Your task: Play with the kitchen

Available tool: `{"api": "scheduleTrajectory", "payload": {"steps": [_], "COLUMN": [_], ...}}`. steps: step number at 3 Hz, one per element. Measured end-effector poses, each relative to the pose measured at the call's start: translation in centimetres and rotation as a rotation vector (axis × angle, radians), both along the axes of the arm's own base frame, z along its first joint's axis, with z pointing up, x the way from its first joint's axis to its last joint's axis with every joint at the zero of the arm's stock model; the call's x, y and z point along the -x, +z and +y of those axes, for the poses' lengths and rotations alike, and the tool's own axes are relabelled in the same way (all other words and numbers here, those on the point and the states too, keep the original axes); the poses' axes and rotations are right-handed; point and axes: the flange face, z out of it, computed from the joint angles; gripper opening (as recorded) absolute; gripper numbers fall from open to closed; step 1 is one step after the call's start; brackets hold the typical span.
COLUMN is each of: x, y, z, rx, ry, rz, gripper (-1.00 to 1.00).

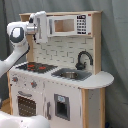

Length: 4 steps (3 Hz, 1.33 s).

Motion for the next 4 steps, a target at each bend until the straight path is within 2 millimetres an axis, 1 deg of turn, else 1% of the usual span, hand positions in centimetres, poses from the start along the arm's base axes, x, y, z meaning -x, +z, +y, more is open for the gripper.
{"api": "scheduleTrajectory", "payload": {"steps": [1, 4], "x": [1.7, 6.1], "y": [-0.6, -1.5], "z": [-1.2, -4.6], "rx": [-0.022, -0.040], "ry": [-0.009, 0.012], "rz": [0.009, 0.019], "gripper": [-1.00, -1.00]}}
